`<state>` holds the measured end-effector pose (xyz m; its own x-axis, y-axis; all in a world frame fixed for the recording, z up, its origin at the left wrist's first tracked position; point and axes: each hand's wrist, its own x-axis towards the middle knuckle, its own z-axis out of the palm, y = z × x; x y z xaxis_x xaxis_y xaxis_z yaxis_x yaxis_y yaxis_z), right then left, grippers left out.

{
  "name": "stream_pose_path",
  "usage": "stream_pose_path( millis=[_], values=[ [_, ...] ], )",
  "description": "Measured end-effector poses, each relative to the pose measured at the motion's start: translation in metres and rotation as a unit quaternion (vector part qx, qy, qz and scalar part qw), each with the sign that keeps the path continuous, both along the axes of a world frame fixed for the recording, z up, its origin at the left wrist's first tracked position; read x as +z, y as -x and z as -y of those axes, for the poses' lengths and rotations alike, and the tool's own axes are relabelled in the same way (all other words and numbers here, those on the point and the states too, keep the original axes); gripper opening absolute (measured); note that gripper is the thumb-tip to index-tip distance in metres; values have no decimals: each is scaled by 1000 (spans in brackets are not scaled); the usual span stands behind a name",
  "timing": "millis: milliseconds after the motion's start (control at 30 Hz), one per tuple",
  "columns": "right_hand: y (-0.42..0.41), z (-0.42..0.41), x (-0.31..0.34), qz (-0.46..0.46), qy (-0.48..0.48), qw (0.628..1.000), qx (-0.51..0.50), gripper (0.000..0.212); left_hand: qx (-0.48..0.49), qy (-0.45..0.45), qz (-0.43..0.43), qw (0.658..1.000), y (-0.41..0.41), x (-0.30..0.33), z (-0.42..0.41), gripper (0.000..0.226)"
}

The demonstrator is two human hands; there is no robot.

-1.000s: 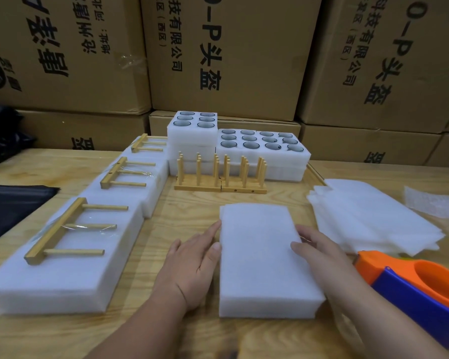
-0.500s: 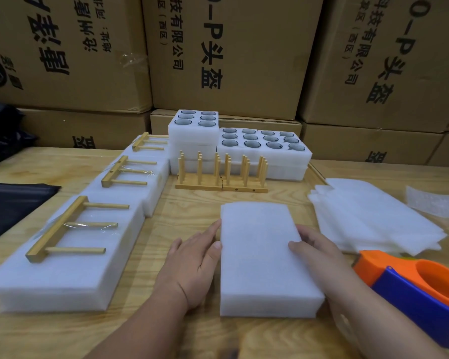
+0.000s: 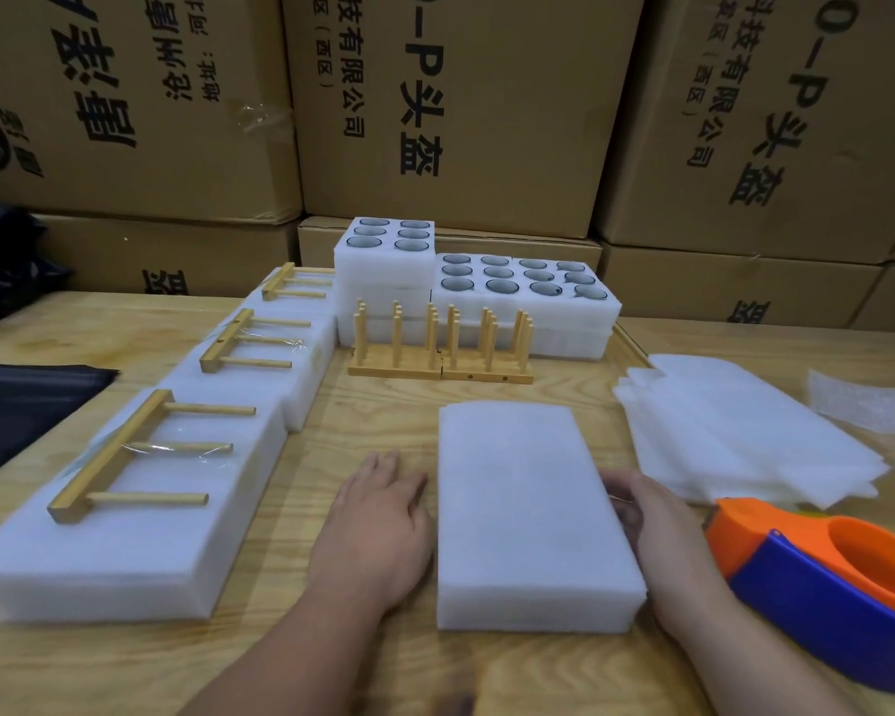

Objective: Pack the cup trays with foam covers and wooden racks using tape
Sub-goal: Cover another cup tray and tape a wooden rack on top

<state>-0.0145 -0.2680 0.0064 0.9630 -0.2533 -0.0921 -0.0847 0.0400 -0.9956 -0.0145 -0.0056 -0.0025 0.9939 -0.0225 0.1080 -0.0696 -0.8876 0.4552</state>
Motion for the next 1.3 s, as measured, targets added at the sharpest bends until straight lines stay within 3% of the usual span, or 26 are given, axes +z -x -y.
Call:
stream_pose_path(
  millis=[233,567,700,900,1033,1300],
  values=[
    [6,-1,-11,58,41,997,-35,40,6,-15,0,1000,0,-1,1,52],
    [-5,12,6,71,-46,993,-82,21,17,-4,6,1000,0,0,3,51],
    [-16,5,37,121,16,991,-44,30,20,-3,11,1000,-2,-2,3,50],
    [-55,-34,80,141,173,974,33,16,22,-3,20,1000,-2,-3,3,49],
    [-97,-53,87,107,309,943,65,17,23,-7,25,999,-2,-4,2,50],
    [-168,-71,88,100,452,884,64,16,22,-16,36,999,-2,-5,2,52]
  ],
)
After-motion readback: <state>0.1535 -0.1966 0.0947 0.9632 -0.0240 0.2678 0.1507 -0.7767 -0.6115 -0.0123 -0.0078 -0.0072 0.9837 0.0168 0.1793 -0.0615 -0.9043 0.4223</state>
